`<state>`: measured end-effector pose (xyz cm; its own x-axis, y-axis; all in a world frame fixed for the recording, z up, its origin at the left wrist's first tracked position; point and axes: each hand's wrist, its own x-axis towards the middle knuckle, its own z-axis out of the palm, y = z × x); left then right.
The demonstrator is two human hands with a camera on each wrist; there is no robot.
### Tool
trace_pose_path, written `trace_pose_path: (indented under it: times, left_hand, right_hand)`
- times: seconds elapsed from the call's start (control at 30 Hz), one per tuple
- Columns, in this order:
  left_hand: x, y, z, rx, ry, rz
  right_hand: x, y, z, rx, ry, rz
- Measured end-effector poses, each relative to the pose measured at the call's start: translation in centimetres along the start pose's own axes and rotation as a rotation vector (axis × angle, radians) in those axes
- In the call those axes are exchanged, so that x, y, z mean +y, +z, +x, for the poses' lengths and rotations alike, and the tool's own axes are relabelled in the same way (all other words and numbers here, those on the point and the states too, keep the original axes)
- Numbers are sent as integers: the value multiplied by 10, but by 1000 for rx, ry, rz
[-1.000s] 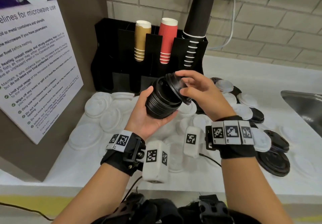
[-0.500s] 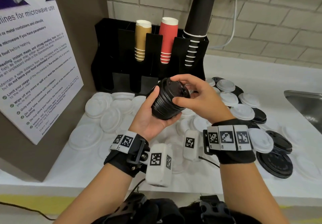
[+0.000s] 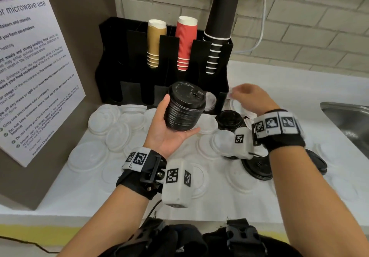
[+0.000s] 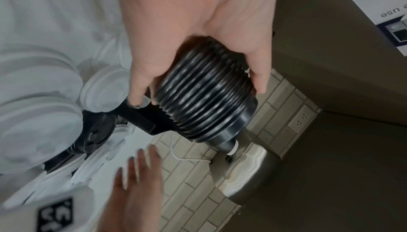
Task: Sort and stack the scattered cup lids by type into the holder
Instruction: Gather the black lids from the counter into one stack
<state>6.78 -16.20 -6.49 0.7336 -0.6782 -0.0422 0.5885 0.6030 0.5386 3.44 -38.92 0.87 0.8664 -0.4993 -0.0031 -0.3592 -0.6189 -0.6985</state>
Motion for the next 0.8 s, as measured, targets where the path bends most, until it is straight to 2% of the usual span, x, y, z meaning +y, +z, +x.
trace_pose_path:
  times: [0.07,0.13,0.27,0.43,0.53,0.67,0.73,0.8]
  left_hand:
    - [-1,4,2,5,14,-29]
    - [-1,8,4,13,20,-45]
    - [0,14,7,15,47,-90]
    - [0,19,13,-14,98,-79]
    - [0,19,17,-15,89,-83]
    - [0,21,21,-44,66,-36]
    - [-1,24,23,-64,61,-4]
    - [-2,27,26,-91,55,23]
  right_hand:
    - [12,4,16,-196,93,-335]
    - [18,11,25,-312,76,-541]
    - [17,21,33,-430,-4,-778]
    - [12,27,40,-461,-22,-872]
    - [13,23,41,-430,-45,-837]
    - [1,-11,42,-334,-18,-666]
    - [-3,-30,40,-321,-4,-477]
    - [-3,-40,31,-282,-76,-140]
